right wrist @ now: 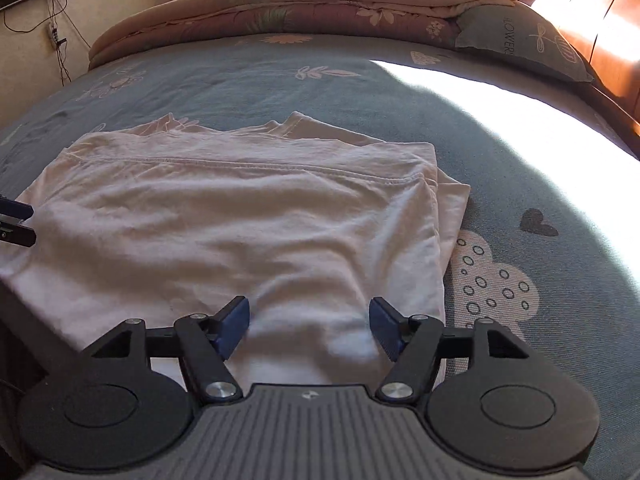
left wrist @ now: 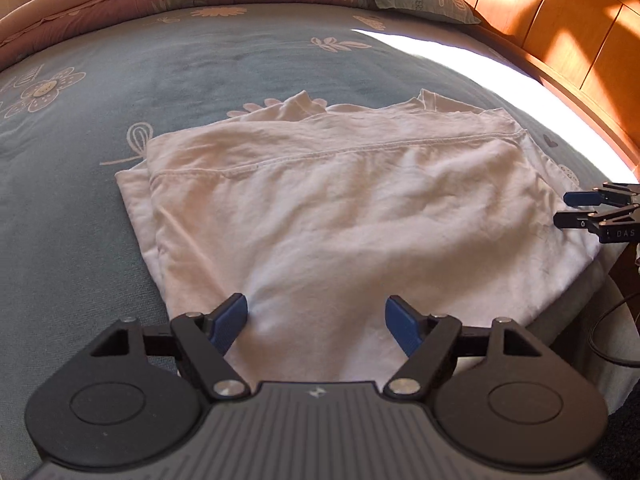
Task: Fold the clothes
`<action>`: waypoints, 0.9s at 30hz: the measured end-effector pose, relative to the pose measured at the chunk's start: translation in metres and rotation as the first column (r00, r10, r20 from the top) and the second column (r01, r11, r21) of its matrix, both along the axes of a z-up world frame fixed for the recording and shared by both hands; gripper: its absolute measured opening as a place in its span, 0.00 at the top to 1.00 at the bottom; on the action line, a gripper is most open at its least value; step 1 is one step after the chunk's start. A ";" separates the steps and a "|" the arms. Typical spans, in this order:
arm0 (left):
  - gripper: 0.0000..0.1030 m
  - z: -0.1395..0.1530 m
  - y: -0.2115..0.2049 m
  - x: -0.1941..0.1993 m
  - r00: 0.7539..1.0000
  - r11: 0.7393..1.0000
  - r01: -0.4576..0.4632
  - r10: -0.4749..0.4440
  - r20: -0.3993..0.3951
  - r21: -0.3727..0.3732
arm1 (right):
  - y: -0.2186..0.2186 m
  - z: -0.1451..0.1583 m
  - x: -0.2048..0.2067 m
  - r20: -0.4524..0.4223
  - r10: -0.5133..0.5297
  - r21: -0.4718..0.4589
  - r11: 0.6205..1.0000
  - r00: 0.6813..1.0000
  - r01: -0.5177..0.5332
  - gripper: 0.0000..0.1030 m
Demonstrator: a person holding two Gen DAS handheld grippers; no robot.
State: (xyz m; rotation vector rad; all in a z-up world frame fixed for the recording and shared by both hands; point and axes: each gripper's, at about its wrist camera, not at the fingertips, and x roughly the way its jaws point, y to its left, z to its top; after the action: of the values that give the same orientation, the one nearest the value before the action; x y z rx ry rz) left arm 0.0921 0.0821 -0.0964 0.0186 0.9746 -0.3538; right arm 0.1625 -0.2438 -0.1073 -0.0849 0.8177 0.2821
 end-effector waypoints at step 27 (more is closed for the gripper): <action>0.23 0.019 -0.007 -0.018 0.999 0.998 -0.046 0.046 0.017 -0.050 | -0.014 0.020 -0.042 0.005 -0.135 0.041 0.990 0.991 0.135 0.22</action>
State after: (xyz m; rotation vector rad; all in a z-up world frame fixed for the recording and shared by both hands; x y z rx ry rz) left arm 0.0742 0.0750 -0.0770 -0.0461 0.9467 -0.3350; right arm 0.1203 -0.2573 -0.0876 0.0077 0.8053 0.1703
